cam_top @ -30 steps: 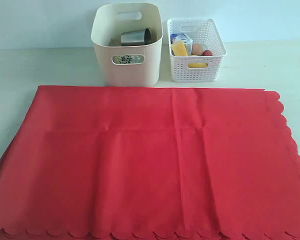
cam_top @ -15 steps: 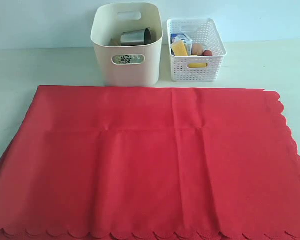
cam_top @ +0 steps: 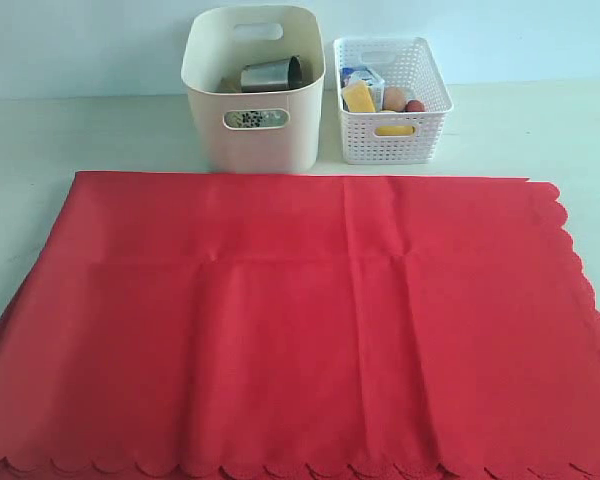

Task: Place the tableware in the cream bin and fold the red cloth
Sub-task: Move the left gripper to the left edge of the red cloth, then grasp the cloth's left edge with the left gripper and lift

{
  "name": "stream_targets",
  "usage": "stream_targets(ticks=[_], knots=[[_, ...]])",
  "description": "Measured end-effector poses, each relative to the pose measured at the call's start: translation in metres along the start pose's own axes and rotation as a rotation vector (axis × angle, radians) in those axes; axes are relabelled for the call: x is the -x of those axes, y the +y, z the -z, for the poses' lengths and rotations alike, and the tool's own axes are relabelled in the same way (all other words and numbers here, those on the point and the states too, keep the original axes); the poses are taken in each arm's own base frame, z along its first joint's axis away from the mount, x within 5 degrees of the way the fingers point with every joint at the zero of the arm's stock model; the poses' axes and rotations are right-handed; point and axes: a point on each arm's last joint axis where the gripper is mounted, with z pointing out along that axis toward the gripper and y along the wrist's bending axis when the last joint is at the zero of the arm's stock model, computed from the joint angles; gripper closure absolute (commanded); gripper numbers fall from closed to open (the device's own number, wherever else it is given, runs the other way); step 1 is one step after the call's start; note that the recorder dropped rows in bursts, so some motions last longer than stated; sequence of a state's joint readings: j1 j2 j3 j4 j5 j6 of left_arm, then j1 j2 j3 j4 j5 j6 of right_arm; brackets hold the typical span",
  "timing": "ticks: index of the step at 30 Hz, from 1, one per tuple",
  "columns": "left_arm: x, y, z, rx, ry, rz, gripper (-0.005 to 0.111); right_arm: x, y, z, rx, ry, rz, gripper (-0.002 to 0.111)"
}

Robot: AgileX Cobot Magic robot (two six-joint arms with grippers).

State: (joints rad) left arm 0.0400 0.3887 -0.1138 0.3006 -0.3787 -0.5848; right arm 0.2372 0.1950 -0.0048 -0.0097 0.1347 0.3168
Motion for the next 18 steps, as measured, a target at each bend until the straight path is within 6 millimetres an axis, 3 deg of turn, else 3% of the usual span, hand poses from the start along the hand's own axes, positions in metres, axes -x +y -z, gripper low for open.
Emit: stream_targets(ticks=[3,5,10,18], knots=[[-0.012,0.006,-0.023,0.047,0.169,-0.018,0.102,0.0,0.0,0.0,0.0,0.0,0.0,0.108],[-0.026,0.012,-0.038,0.071,0.297,-0.037,0.092,0.0,0.0,0.0,0.0,0.0,0.0,0.108],[-0.064,0.024,-0.066,0.1,0.551,-0.049,0.051,0.0,0.0,0.0,0.0,0.0,0.0,0.108],[-0.12,0.04,-0.094,0.101,0.824,-0.037,0.012,0.0,0.0,0.0,0.0,0.0,0.0,0.108]])
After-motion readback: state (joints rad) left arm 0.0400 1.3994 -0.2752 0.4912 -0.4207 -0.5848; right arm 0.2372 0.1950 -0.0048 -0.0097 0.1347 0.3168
